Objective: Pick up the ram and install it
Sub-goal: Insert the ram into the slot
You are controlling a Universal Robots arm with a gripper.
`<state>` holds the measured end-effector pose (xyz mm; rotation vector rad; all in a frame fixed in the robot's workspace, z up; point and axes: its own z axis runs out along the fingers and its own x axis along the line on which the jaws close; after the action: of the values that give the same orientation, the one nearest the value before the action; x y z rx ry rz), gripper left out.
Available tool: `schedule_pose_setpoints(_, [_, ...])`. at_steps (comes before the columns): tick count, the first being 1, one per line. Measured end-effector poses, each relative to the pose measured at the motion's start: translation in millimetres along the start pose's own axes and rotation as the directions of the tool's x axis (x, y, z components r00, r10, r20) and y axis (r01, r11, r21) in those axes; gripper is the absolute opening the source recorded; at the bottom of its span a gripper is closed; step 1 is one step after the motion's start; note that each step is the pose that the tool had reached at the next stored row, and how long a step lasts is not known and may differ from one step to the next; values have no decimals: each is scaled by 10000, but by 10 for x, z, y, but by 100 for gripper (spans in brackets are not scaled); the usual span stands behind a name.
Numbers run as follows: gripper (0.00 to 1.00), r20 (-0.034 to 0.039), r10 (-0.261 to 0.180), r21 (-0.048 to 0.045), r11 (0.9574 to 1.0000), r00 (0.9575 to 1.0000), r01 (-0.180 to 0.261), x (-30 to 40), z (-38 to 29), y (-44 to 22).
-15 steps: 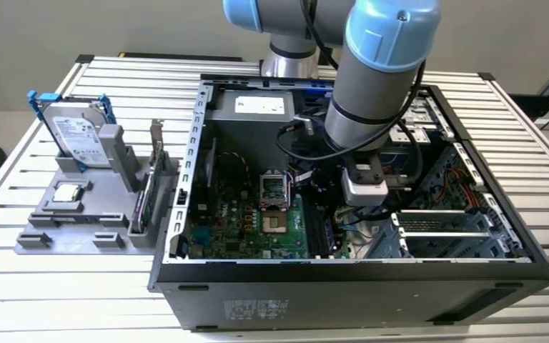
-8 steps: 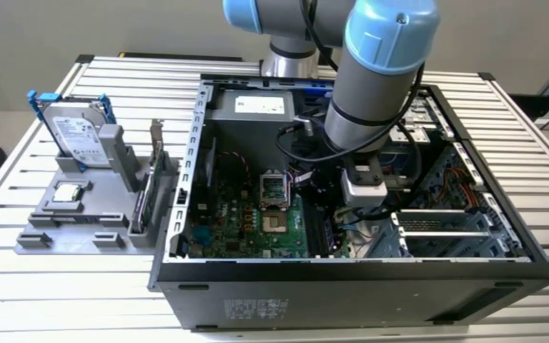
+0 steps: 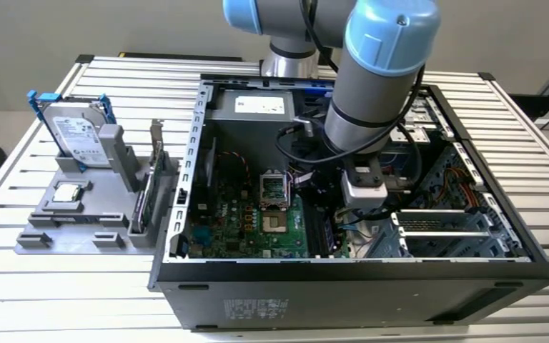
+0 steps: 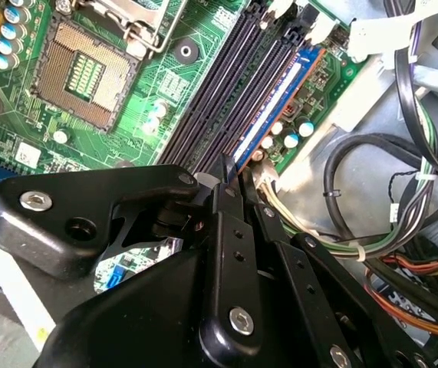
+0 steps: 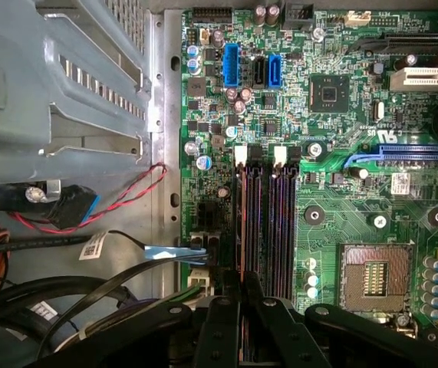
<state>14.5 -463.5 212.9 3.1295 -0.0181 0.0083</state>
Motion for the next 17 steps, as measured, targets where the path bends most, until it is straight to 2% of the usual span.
schedule_pose_setpoints(15, [0,1,0,-16,10000,10000,0,0,-4,31])
schedule_pose_setpoints(16, [100,1,0,-21,10000,10000,0,-1,-5,34])
schedule_pose_setpoints(17, [100,1,0,-15,10000,10000,0,0,-4,33])
